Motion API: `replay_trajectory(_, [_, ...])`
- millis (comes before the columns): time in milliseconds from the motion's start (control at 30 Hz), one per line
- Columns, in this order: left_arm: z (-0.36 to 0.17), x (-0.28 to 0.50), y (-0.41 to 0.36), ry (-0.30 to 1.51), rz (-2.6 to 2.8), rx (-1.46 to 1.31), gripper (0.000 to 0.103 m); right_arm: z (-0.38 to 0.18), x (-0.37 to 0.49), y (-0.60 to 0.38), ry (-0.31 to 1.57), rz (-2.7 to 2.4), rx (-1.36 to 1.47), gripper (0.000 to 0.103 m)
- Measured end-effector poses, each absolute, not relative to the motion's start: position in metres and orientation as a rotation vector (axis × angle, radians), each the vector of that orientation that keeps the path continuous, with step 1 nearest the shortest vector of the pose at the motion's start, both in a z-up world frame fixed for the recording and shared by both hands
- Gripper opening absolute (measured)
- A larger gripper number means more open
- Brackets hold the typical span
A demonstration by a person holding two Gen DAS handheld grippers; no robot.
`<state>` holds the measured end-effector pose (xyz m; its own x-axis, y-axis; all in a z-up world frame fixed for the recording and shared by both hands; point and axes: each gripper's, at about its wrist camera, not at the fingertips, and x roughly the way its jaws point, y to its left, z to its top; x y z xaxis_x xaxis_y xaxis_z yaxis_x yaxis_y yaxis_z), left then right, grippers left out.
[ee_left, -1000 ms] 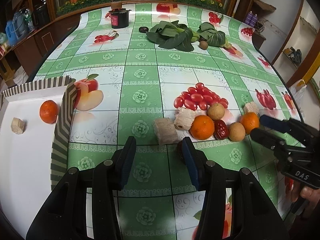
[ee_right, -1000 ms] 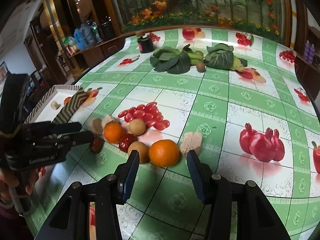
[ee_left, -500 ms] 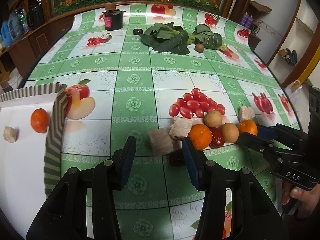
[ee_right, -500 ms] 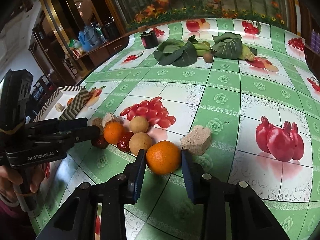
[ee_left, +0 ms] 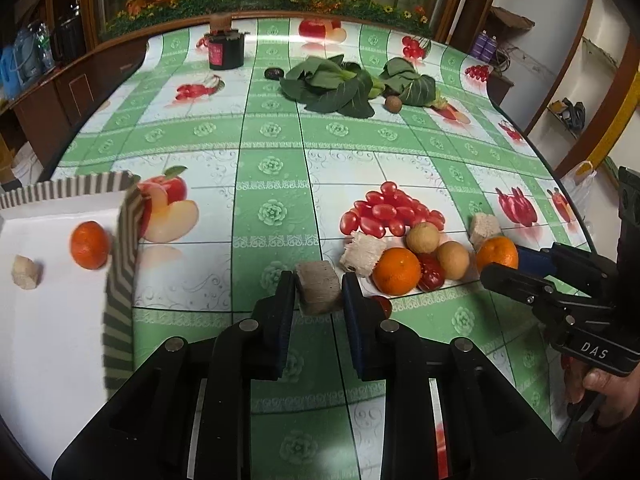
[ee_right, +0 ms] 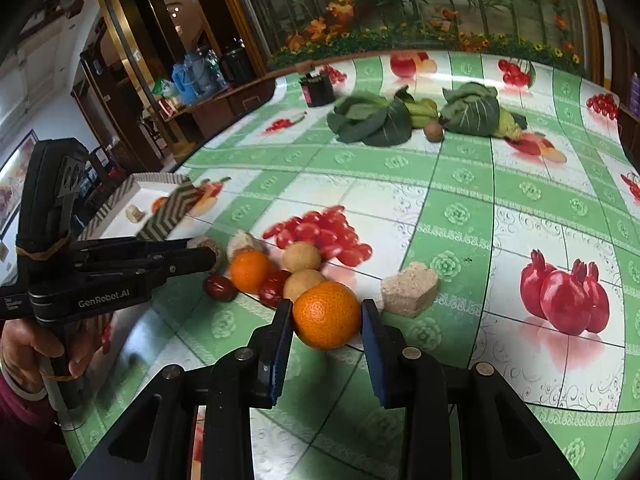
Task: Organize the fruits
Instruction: 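Grasp a second mandarin with the right tool while the left tool grasps another tan cube, then carry the mandarin and cube into the white tray and release both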
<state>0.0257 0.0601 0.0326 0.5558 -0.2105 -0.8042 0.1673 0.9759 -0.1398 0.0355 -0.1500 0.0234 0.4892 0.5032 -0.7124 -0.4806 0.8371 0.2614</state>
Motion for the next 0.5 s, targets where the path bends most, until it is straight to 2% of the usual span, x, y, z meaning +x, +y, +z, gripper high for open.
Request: replay_trajectory(500, [0.062,-0.005,0.103,0.883,-0.084,0.058,0.023,0.054,0.016,-0.093,0.829,0.74,0.032,0.033])
